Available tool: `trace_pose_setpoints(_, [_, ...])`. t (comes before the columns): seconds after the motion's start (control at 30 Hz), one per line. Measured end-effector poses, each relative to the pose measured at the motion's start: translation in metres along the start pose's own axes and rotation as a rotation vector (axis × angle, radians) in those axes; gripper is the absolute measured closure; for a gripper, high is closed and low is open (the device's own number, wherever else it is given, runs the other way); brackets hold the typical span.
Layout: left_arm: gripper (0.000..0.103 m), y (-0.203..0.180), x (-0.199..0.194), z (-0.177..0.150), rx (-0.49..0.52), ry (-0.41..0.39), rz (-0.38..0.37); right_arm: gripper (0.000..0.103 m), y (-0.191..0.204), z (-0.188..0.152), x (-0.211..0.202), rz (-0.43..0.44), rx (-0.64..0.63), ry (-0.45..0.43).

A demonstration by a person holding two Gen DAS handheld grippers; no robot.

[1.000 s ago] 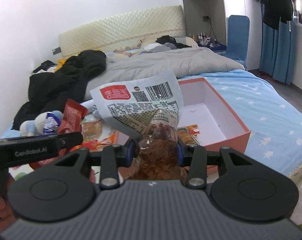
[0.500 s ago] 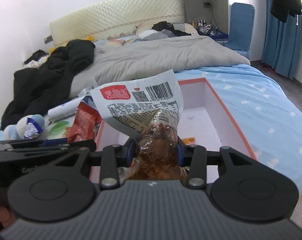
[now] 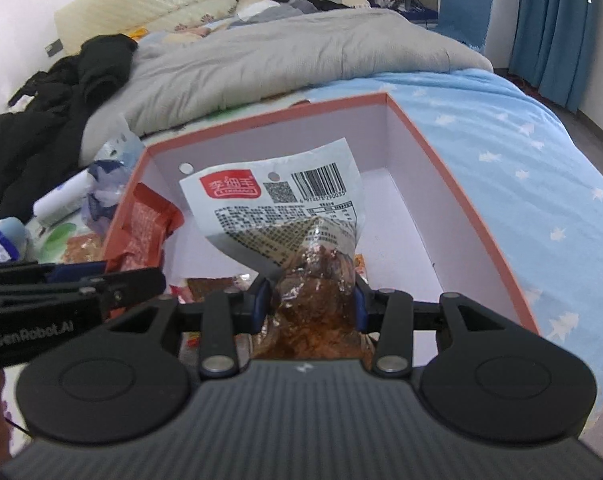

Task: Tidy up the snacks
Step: 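Open both tools to drop the packets into the pink box, then withdraw both tools from the box back toward the snack pile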

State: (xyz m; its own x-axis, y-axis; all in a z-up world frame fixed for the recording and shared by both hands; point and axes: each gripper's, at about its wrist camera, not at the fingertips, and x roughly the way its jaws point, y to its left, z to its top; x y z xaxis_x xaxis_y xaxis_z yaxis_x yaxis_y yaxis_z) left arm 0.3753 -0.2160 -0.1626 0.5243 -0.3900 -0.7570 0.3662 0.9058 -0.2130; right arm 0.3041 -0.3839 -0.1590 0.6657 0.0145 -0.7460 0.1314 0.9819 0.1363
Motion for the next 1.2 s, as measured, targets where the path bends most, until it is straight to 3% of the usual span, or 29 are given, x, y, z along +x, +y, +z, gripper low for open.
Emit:
trace_pose_setpoints(0.1, [0.056,0.0,0.003,-0.003,-0.008,0.008,-0.003,0.056,-0.003,-0.001,0.007,-0.004,0.016,0.021])
trace_pose_setpoints(0.13, [0.048,-0.001,0.003,-0.003,-0.01,0.007,-0.002,0.054,-0.004,0.0,0.009,-0.011,0.018,0.033])
trace_pose_setpoints(0.17, [0.044,-0.002,0.0,-0.003,-0.016,0.0,0.005,0.05,-0.006,-0.001,0.011,-0.013,0.021,0.04])
trace_pose_setpoints(0.23, [0.037,-0.006,-0.012,-0.004,-0.009,-0.032,0.014,0.033,-0.008,-0.003,0.008,-0.019,0.031,0.043])
trace_pose_setpoints(0.27, [0.037,-0.009,-0.018,-0.004,-0.001,-0.044,0.018,0.032,-0.009,-0.003,0.005,-0.022,0.032,0.036])
trace_pose_setpoints(0.57, [0.037,-0.023,-0.102,-0.021,0.017,-0.144,0.036,0.033,-0.013,-0.017,-0.06,0.011,0.07,-0.062])
trace_pose_setpoints(1.2, [0.035,-0.005,-0.297,-0.148,-0.008,-0.357,0.162,0.033,0.057,-0.097,-0.206,0.145,0.006,-0.278])
